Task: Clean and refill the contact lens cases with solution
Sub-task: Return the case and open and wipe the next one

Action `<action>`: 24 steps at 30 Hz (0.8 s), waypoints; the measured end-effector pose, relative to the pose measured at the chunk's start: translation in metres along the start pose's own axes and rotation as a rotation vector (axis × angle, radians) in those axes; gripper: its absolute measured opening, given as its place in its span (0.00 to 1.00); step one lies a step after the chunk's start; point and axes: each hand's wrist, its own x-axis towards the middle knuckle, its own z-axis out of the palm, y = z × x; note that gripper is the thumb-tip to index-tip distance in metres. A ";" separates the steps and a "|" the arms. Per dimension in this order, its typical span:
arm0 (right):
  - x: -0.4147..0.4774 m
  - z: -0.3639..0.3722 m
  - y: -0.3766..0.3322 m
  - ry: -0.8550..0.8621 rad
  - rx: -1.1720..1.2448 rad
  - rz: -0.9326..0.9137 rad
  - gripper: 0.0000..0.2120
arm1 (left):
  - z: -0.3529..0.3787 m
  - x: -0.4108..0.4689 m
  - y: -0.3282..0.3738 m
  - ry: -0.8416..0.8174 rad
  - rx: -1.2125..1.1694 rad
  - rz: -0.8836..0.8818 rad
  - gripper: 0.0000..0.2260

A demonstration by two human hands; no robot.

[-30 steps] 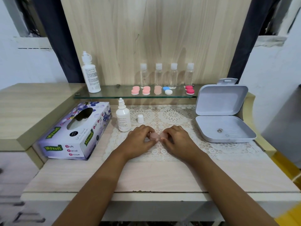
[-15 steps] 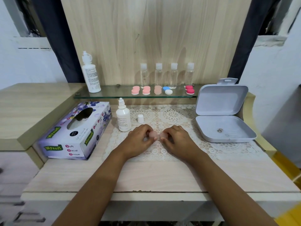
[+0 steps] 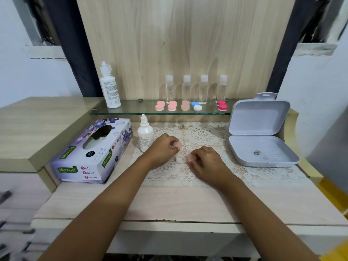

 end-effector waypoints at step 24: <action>0.000 -0.002 0.000 -0.025 0.017 0.020 0.17 | 0.001 -0.031 0.000 -0.004 -0.021 0.079 0.14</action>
